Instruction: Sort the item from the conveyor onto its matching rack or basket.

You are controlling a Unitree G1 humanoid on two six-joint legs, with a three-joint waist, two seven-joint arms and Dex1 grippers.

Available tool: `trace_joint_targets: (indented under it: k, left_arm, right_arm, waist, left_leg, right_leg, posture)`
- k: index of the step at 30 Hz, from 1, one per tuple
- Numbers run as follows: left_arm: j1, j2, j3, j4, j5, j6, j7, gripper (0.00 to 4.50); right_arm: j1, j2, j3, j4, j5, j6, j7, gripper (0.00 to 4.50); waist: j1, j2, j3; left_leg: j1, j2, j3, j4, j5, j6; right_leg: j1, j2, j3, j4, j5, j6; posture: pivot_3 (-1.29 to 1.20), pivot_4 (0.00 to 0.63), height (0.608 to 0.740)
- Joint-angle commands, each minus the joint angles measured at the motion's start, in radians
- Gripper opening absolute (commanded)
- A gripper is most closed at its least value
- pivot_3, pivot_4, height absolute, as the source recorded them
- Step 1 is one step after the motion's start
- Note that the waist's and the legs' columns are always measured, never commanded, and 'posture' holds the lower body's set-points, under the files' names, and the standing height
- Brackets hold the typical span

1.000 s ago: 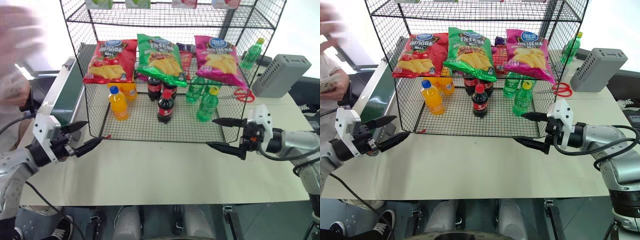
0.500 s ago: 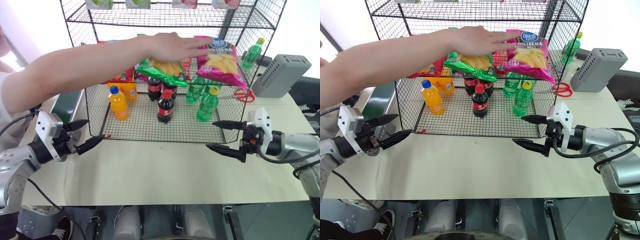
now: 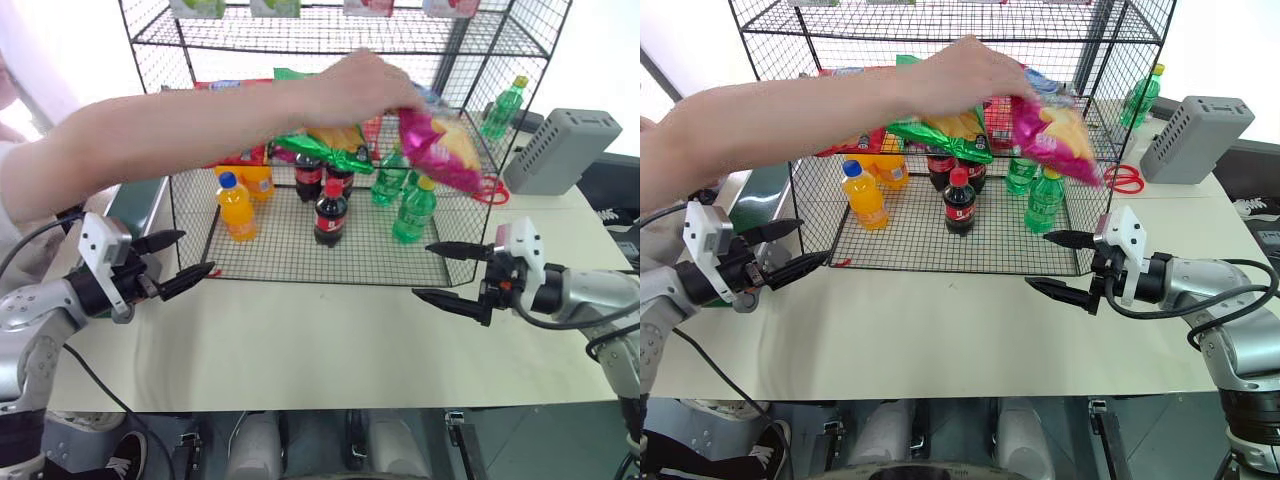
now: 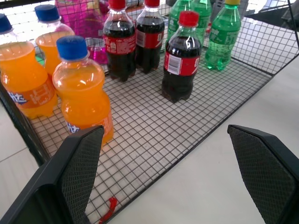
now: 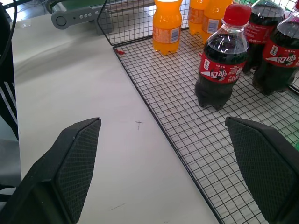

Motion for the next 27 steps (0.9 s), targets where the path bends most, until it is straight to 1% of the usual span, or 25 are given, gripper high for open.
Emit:
trace_joint_targets:
  k: [1,8,27]
  left_arm:
    - [-0.029,0.004,-0.006,-0.003,0.006,-0.023,-0.005,4.5]
    - [-0.055,0.008,-0.007,0.005,0.012,-0.019,-0.005,4.5]
    - [0.006,0.013,0.01,-0.046,-0.007,0.003,0.01,4.5]
  right_arm:
    - [0.002,0.006,-0.026,-0.006,-0.003,-0.036,0.004,4.44]
    - [-0.02,0.017,-0.007,0.001,-0.007,-0.037,-0.005,4.44]
    - [-0.019,0.007,0.0,-0.025,0.004,-0.005,0.002,4.44]
  waist:
    - [0.0,0.0,0.0]
    - [0.0,0.0,0.0]
    - [0.0,0.0,0.0]
  left_leg:
    - [0.0,0.0,0.0,0.0,0.0,0.0]
    - [0.0,0.0,0.0,0.0,0.0,0.0]
    - [0.0,0.0,0.0,0.0,0.0,0.0]
  right_leg:
    - [0.0,0.0,0.0,0.0,0.0,0.0]
    - [0.0,0.0,0.0,0.0,0.0,0.0]
    - [0.0,0.0,0.0,0.0,0.0,0.0]
  posture:
    - [0.0,0.15,0.74]
    - [0.0,0.15,0.74]
    - [0.0,0.15,0.74]
